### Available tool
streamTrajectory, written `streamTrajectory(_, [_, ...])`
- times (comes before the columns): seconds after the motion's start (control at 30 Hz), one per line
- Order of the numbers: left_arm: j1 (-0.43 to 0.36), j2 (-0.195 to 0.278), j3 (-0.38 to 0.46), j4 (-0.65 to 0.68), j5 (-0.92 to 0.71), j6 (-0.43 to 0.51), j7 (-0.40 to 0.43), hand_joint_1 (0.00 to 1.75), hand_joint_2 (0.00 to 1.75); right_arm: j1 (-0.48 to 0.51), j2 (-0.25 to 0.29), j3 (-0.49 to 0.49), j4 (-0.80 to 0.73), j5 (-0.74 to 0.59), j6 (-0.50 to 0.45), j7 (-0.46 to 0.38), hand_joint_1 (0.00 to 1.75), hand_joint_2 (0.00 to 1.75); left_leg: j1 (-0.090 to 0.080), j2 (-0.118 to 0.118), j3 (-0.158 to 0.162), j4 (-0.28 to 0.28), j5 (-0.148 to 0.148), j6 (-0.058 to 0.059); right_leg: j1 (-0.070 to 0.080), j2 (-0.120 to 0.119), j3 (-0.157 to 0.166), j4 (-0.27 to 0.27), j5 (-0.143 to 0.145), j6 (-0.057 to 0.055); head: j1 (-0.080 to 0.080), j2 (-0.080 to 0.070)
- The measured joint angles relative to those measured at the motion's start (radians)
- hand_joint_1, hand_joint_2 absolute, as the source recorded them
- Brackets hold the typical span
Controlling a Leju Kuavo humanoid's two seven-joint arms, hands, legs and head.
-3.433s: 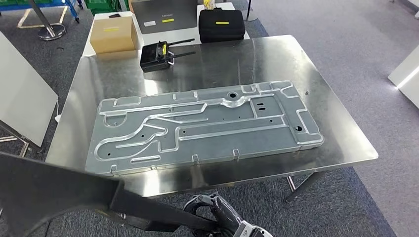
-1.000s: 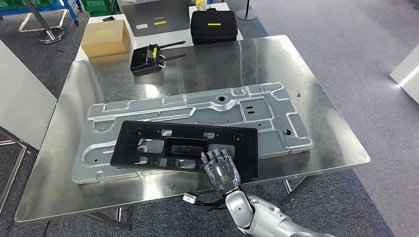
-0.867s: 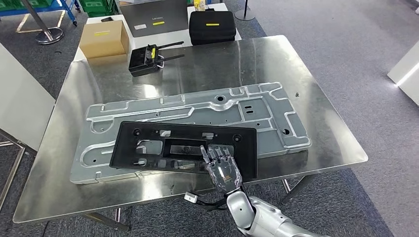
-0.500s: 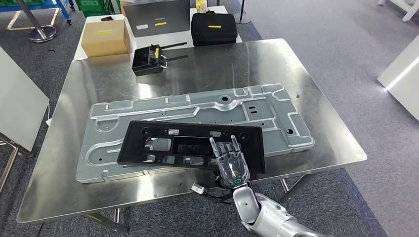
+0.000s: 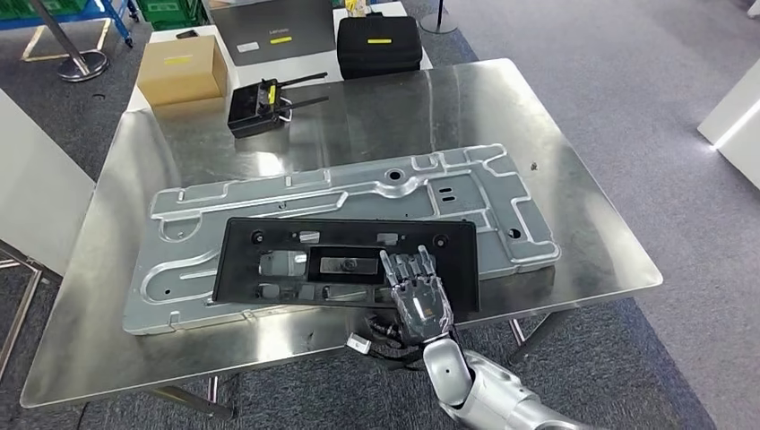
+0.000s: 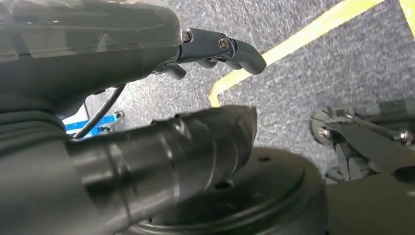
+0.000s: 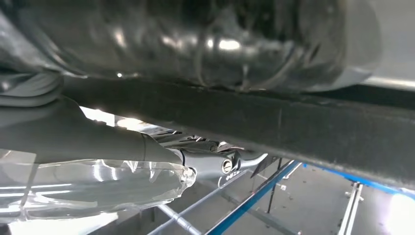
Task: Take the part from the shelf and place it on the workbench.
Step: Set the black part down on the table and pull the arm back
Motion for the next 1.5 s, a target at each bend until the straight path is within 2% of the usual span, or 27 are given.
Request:
streamTrajectory(0.07, [0.001, -0.001, 0.000, 0.000, 0.005, 0.002, 0.003, 0.00, 0.00, -0.003, -0.008, -0.001, -0.008, 0.000, 0.000, 0.000, 0.00, 0.00, 0.002, 0.000, -0.060, 0.126, -0.053, -0.005, 0.002, -0.002, -0.005, 0.003, 0.003, -0.003, 0.000, 0.000])
streamTrajectory(0.1, [0.002, -0.002, 0.000, 0.000, 0.007, 0.003, 0.005, 0.00, 0.00, -0.003, -0.011, -0.001, -0.011, 0.000, 0.000, 0.000, 0.00, 0.00, 0.002, 0.000, -0.071, 0.151, -0.055, -0.005, 0.003, -0.003, -0.007, 0.005, 0.003, -0.004, 0.000, 0.000])
streamTrajectory(0.13, [0.002, -0.003, 0.000, 0.000, 0.008, 0.002, 0.008, 0.00, 0.00, -0.005, -0.014, -0.001, -0.013, 0.000, 0.000, 0.000, 0.00, 0.00, 0.002, 0.000, -0.063, 0.135, -0.037, -0.005, 0.003, -0.003, -0.009, 0.007, 0.003, -0.004, 0.000, 0.000])
streamTrajectory(0.2, [0.001, -0.003, 0.000, 0.000, 0.009, 0.000, 0.012, 0.00, 0.00, -0.010, -0.018, -0.002, -0.018, 0.000, 0.000, 0.000, 0.00, 0.00, 0.002, 0.000, 0.002, 0.005, 0.031, 0.001, 0.003, -0.002, -0.010, 0.009, 0.004, -0.003, 0.000, 0.000])
streamTrajectory(0.27, [0.000, -0.004, 0.000, 0.000, 0.009, -0.002, 0.015, 0.00, 0.00, -0.020, -0.023, -0.004, -0.023, 0.000, 0.000, 0.000, 0.00, 0.00, -0.002, -0.001, 0.056, -0.107, 0.074, 0.010, 0.006, 0.000, -0.014, 0.012, 0.007, 0.005, 0.000, 0.000])
streamTrajectory(0.4, [0.000, -0.007, 0.000, 0.000, 0.012, -0.007, 0.018, 0.00, 0.00, -0.063, -0.041, -0.007, -0.030, -0.001, 0.000, 0.000, 0.00, 0.00, -0.007, -0.001, 0.054, -0.136, 0.096, 0.033, 0.005, 0.001, -0.026, 0.015, 0.014, 0.032, 0.000, 0.000])
streamTrajectory(0.47, [-0.001, -0.008, 0.000, 0.000, 0.012, -0.007, 0.019, 0.00, 0.00, -0.079, -0.052, -0.008, -0.033, -0.001, 0.001, 0.000, 0.00, 0.00, -0.003, 0.002, 0.045, -0.148, 0.113, 0.048, 0.005, 0.000, -0.048, 0.066, -0.036, 0.040, 0.001, 0.000])
streamTrajectory(0.53, [-0.002, -0.010, 0.000, 0.000, 0.012, -0.007, 0.019, 0.00, 0.00, -0.087, -0.060, -0.008, -0.033, -0.001, 0.001, 0.000, 0.00, 0.00, -0.005, 0.004, 0.028, -0.149, 0.127, 0.057, 0.003, 0.000, -0.092, 0.191, -0.125, 0.045, 0.002, 0.000])
streamTrajectory(0.57, [-0.002, -0.011, 0.000, 0.000, 0.012, -0.007, 0.019, 0.00, 0.00, -0.088, -0.063, -0.008, -0.033, -0.001, 0.001, 0.000, 0.00, 0.00, -0.006, 0.004, 0.017, -0.148, 0.134, 0.058, 0.003, 0.000, -0.110, 0.253, -0.157, 0.047, 0.002, 0.000])
streamTrajectory(0.6, [-0.002, -0.012, 0.000, 0.000, 0.012, -0.007, 0.019, 0.00, 0.00, -0.089, -0.067, -0.008, -0.033, -0.001, 0.001, 0.000, 0.00, 0.00, -0.007, 0.004, 0.007, -0.147, 0.141, 0.057, 0.003, 0.000, -0.114, 0.288, -0.170, 0.048, 0.002, 0.000])
streamTrajectory(0.63, [-0.002, -0.012, 0.000, 0.000, 0.012, -0.007, 0.019, 0.00, 0.00, -0.093, -0.070, -0.008, -0.035, -0.001, 0.001, 0.000, 0.00, 0.00, -0.008, 0.003, -0.003, -0.145, 0.148, 0.056, 0.003, 0.000, -0.100, 0.285, -0.162, 0.048, 0.002, 0.000])
streamTrajectory(0.67, [-0.001, -0.013, 0.000, 0.000, 0.013, -0.007, 0.019, 0.00, 0.00, -0.101, -0.075, -0.008, -0.038, -0.001, 0.001, 0.000, 0.00, 0.00, -0.008, 0.003, -0.014, -0.142, 0.154, 0.054, 0.002, 0.000, -0.067, 0.243, -0.138, 0.048, 0.002, 0.000])
streamTrajectory(0.77, [-0.003, -0.015, 0.000, 0.000, 0.016, -0.007, 0.019, 0.00, 0.00, -0.141, -0.092, -0.008, -0.055, -0.001, 0.001, 0.000, 0.00, 0.00, -0.010, 0.003, -0.040, -0.125, 0.169, 0.042, 0.003, 0.002, 0.056, 0.050, -0.081, 0.042, 0.001, 0.000])
streamTrajectory(0.8, [-0.003, -0.015, -0.001, 0.000, 0.017, -0.007, 0.019, 0.00, 0.00, -0.154, -0.097, -0.008, -0.059, -0.001, 0.001, 0.000, 0.00, 0.00, -0.011, 0.003, -0.044, -0.122, 0.174, 0.037, 0.004, 0.003, 0.071, 0.020, -0.078, 0.038, 0.002, 0.000])
streamTrajectory(0.87, [-0.002, -0.017, -0.001, 0.000, 0.019, -0.007, 0.019, 0.00, 0.00, -0.171, -0.107, -0.009, -0.065, -0.002, 0.001, 0.000, 0.00, 0.00, -0.011, 0.002, -0.047, -0.124, 0.189, 0.025, 0.008, 0.005, 0.063, 0.012, -0.069, 0.025, 0.002, 0.000])
streamTrajectory(0.93, [-0.001, -0.018, -0.001, 0.000, 0.021, -0.008, 0.019, 0.00, 0.00, -0.185, -0.113, -0.010, -0.072, -0.002, 0.001, 0.000, 0.00, 0.00, -0.008, -0.001, -0.061, -0.111, 0.170, 0.014, 0.006, 0.002, 0.049, 0.007, -0.052, 0.009, 0.002, 0.000])
streamTrajectory(0.97, [0.000, -0.018, -0.001, 0.000, 0.022, -0.008, 0.019, 0.00, 0.00, -0.191, -0.115, -0.011, -0.077, -0.002, 0.001, 0.000, 0.00, 0.00, -0.007, -0.002, -0.074, -0.082, 0.135, 0.009, 0.004, 0.000, 0.038, 0.004, -0.039, 0.001, 0.002, 0.000])
streamTrajectory(1.03, [0.000, -0.019, -0.002, 0.000, 0.025, -0.008, 0.018, 0.00, 0.00, -0.197, -0.117, -0.013, -0.084, -0.002, 0.001, 0.000, 0.00, 0.00, -0.005, -0.002, -0.109, 0.032, 0.034, 0.004, 0.005, -0.001, 0.011, 0.004, -0.017, -0.007, 0.002, 0.000])
streamTrajectory(1.07, [0.000, -0.019, -0.002, 0.000, 0.026, -0.008, 0.018, 0.00, 0.00, -0.198, -0.118, -0.013, -0.086, -0.002, 0.001, 0.000, 0.00, 0.00, -0.005, -0.002, -0.122, 0.099, -0.003, 0.002, 0.006, -0.002, -0.003, 0.005, -0.006, -0.007, 0.002, 0.000])
streamTrajectory(1.1, [-0.001, -0.020, -0.002, 0.000, 0.026, -0.008, 0.018, 0.00, 0.00, -0.198, -0.120, -0.014, -0.086, -0.002, 0.001, 0.000, 0.00, 0.00, -0.004, -0.002, -0.126, 0.149, -0.018, 0.001, 0.007, -0.003, -0.018, 0.006, 0.004, -0.007, 0.002, 0.000])
streamTrajectory(1.17, [-0.001, -0.020, -0.002, 0.000, 0.026, -0.008, 0.018, 0.00, 0.00, -0.198, -0.122, -0.014, -0.086, -0.002, 0.001, 0.000, 0.00, 0.00, -0.005, -0.002, -0.087, 0.153, 0.010, 0.004, 0.008, -0.004, -0.045, 0.008, 0.024, -0.005, 0.002, 0.000])
streamTrajectory(1.23, [-0.002, -0.021, -0.002, 0.000, 0.026, -0.008, 0.018, 0.00, 0.00, -0.199, -0.124, -0.016, -0.089, -0.002, 0.001, 0.000, 0.00, 0.00, -0.007, -0.002, 0.018, 0.024, 0.044, 0.012, 0.009, -0.004, -0.064, 0.010, 0.041, 0.000, 0.002, 0.000])
streamTrajectory(1.3, [-0.004, -0.021, -0.002, 0.000, 0.026, -0.008, 0.018, 0.00, 0.00, -0.200, -0.126, -0.019, -0.093, -0.002, 0.001, 0.000, 0.00, 0.00, -0.013, -0.003, 0.108, -0.110, 0.039, 0.021, 0.009, -0.005, -0.073, 0.010, 0.056, 0.009, 0.002, 0.000])
streamTrajectory(1.33, [-0.006, -0.021, -0.002, 0.000, 0.027, -0.007, 0.018, 0.00, 0.00, -0.202, -0.126, -0.020, -0.095, -0.002, 0.001, 0.000, 0.00, 0.00, -0.016, -0.003, 0.125, -0.143, 0.031, 0.025, 0.009, -0.006, -0.075, 0.009, 0.064, 0.015, 0.002, 0.000])
streamTrajectory(1.4, [-0.007, -0.021, -0.002, 0.000, 0.027, -0.007, 0.017, 0.00, 0.00, -0.203, -0.128, -0.021, -0.097, -0.002, 0.001, 0.000, 0.00, 0.00, -0.016, -0.002, 0.123, -0.156, 0.045, 0.035, 0.007, -0.007, -0.077, 0.004, 0.077, 0.027, 0.002, 0.000])
streamTrajectory(1.43, [-0.009, -0.021, -0.002, 0.000, 0.027, -0.007, 0.017, 0.00, 0.00, -0.204, -0.129, -0.021, -0.097, -0.002, 0.001, 0.000, 0.00, 0.00, -0.015, 0.000, 0.119, -0.163, 0.057, 0.042, 0.007, -0.006, -0.082, 0.010, 0.067, 0.033, 0.003, 0.000])
streamTrajectory(1.5, [-0.010, -0.021, -0.002, 0.000, 0.027, -0.008, 0.018, 0.00, 0.00, -0.205, -0.132, -0.022, -0.097, -0.002, 0.001, 0.000, 0.00, 0.00, -0.010, 0.005, 0.101, -0.174, 0.085, 0.056, 0.006, -0.003, -0.107, 0.075, -0.006, 0.041, 0.003, 0.000])
